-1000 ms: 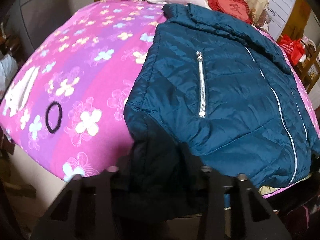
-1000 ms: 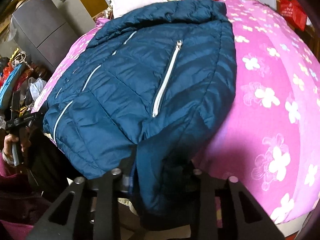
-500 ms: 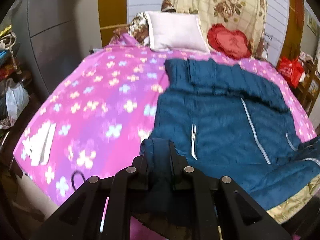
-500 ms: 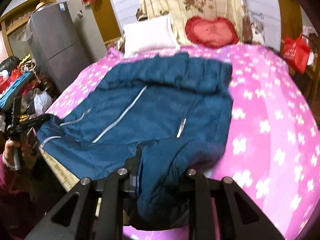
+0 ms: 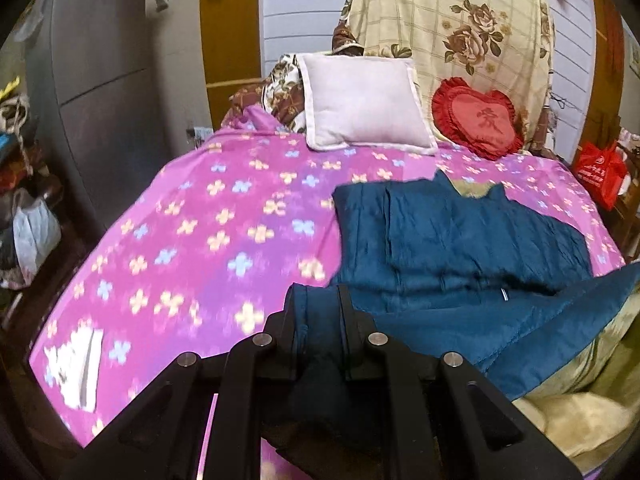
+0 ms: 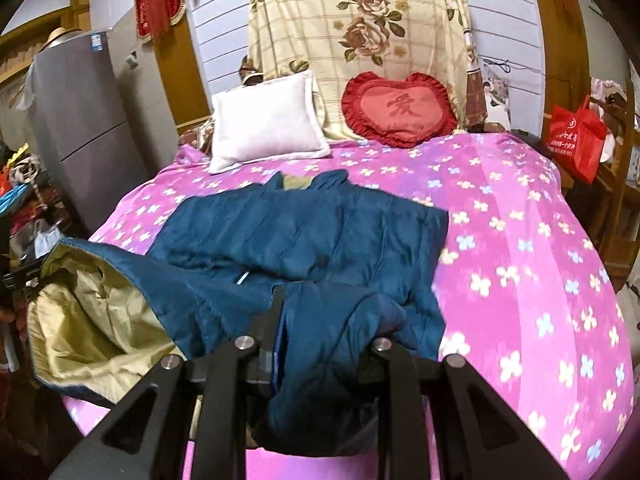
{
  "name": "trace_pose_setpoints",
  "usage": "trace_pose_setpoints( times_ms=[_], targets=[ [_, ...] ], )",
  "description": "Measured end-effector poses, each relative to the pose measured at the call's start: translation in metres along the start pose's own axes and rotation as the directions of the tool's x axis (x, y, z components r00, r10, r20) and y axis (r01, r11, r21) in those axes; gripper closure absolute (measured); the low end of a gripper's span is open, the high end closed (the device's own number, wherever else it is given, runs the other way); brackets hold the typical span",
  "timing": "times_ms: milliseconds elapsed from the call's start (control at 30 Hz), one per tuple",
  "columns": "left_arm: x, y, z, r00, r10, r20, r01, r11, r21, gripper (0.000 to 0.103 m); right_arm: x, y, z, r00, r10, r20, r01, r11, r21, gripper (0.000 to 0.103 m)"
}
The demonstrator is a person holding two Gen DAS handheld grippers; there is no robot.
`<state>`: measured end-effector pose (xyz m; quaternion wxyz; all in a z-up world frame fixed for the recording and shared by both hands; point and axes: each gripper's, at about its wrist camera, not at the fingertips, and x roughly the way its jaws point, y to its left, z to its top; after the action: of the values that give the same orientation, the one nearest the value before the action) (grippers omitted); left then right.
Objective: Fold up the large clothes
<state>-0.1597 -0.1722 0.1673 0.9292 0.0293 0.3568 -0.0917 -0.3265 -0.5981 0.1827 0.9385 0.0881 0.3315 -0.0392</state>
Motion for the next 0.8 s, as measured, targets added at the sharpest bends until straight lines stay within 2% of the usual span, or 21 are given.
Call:
trace_pose_setpoints(
  times_ms=[300, 467, 800],
  targets=[
    [0.041, -0.03, 0.053, 0.997, 0.058, 0.055, -0.06, 0.998, 0.028, 0.103, 0.054, -0.021, 0.045, 0.997, -0.071, -0.008, 0.071, 0.997, 0.029, 0.08],
    [0.075, -0.039, 0.081, 0.997, 0.077, 0.03, -0.077, 0.997, -0.005, 0.103, 0.085, -0.031, 0.068, 0.994, -0.106, -0.024, 0.107, 0.994, 0.037, 0.08],
    [0.144, -0.06, 0.111, 0.992, 0.121, 0.045, -0.12, 0.992, -0.032, 0.103, 0.156, -0.054, 0.105, 0.985, -0.17, -0.041, 0.172, 0.983, 0.061, 0.08]
  ],
)
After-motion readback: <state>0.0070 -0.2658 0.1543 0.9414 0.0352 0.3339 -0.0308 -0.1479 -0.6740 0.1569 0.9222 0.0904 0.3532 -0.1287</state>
